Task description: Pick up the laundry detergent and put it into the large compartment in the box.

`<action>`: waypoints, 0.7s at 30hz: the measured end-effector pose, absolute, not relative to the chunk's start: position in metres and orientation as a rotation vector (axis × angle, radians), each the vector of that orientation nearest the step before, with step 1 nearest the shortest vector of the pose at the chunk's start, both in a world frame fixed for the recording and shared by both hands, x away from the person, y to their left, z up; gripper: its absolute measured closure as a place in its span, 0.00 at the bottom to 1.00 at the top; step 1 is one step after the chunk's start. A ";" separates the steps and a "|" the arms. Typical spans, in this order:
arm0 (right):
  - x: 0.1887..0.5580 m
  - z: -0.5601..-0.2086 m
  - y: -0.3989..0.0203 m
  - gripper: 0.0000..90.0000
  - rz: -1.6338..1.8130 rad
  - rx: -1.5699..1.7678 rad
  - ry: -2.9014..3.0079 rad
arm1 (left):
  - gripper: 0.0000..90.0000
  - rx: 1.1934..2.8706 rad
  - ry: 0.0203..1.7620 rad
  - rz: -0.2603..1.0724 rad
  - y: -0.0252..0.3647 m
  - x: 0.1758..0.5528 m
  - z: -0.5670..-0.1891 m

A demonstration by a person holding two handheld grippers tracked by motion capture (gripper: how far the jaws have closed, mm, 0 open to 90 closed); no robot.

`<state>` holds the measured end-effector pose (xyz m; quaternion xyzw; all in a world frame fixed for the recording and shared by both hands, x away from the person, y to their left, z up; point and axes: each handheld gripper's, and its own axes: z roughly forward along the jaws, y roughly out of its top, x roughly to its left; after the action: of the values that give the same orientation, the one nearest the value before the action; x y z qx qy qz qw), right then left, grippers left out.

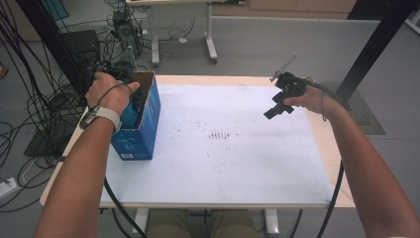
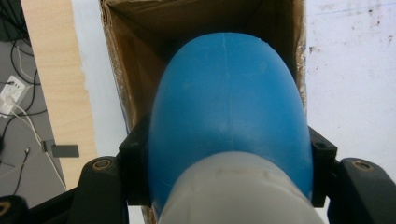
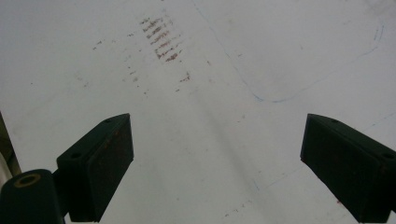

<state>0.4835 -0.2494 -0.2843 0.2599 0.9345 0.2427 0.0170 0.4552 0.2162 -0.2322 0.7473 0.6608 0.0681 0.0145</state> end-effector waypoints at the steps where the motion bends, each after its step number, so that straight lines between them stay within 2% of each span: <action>1: 0.484 -0.284 -0.249 0.11 0.754 0.808 2.905 | 0.42 2.326 2.057 0.212 0.216 0.455 -0.232; 21: 0.483 -0.290 -0.251 0.11 0.753 0.822 2.909 | 0.42 2.343 2.077 0.176 0.222 0.455 -0.258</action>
<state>0.4834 -0.2513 -0.2902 0.2638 0.9337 0.2416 0.0130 0.4549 0.2220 -0.2577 0.7471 0.6623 0.0561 0.0027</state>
